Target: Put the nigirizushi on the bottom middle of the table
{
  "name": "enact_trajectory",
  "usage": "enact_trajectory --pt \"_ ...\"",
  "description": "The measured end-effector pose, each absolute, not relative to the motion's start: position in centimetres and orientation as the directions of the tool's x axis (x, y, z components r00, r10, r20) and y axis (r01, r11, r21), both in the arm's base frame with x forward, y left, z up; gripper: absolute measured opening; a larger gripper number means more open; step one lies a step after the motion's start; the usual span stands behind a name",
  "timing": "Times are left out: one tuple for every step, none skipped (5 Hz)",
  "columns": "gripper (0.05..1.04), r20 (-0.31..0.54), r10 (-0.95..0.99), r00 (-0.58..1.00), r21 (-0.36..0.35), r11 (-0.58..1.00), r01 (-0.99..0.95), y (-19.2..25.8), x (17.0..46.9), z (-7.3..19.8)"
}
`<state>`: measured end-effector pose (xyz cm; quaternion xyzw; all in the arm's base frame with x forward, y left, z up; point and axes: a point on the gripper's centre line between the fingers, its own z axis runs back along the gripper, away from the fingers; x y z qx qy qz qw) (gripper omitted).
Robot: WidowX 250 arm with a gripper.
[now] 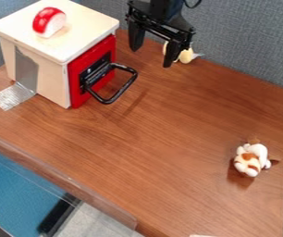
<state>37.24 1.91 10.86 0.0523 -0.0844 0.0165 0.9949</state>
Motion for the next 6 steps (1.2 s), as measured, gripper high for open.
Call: enact_trajectory --pt "1.000 0.124 0.021 0.992 0.102 0.994 -0.034 1.8 37.0 9.5" --pt "1.000 0.166 0.044 0.985 0.125 0.990 -0.066 4.3 38.3 11.9" --pt "1.000 0.217 0.103 0.971 0.106 0.986 -0.128 7.5 38.8 15.1" --pt "1.000 0.250 0.152 0.956 0.085 0.980 -0.178 11.8 38.1 17.8" --pt "0.999 0.241 0.193 0.951 0.082 0.973 -0.218 15.5 36.6 18.3" --pt "0.999 0.223 0.208 0.952 0.077 0.970 -0.230 17.5 35.8 17.7"
